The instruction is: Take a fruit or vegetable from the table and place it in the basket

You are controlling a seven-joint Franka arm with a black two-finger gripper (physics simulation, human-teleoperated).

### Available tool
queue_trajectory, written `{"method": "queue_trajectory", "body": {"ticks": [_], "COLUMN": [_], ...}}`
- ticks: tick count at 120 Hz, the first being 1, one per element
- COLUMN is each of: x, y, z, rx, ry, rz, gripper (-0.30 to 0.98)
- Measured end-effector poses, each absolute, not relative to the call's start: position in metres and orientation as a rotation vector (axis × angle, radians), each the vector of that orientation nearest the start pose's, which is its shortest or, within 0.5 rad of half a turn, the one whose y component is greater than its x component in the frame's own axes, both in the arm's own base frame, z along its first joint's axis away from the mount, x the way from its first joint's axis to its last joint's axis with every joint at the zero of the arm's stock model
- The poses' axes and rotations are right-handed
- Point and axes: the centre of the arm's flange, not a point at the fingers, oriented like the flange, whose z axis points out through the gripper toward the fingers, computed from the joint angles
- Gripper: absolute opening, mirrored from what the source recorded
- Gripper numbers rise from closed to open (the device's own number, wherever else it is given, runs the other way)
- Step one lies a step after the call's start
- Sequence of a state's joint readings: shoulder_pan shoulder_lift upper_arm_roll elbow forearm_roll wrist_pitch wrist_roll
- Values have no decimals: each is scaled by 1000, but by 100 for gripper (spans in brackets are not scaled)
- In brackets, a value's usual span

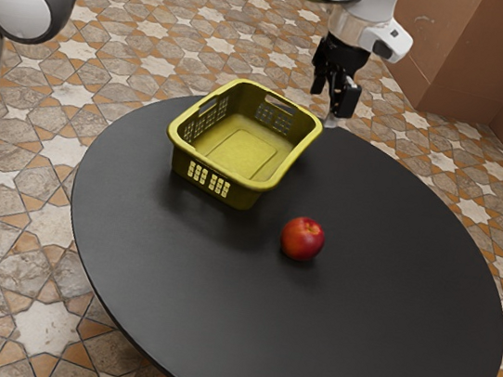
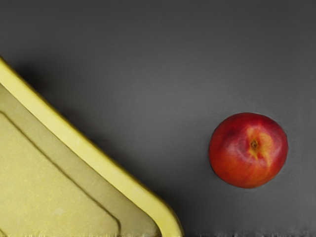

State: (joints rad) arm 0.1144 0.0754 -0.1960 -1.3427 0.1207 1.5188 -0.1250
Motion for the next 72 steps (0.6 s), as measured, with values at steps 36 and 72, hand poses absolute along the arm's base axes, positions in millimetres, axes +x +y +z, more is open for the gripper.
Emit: {"method": "queue_trajectory", "body": {"ticks": [36,72], "x": [566,560], "y": [-33,-53], "z": [686,637], "rx": [-3071,-3007], "ry": [-40,298], "rz": [-127,19], "gripper": [68,68]}}
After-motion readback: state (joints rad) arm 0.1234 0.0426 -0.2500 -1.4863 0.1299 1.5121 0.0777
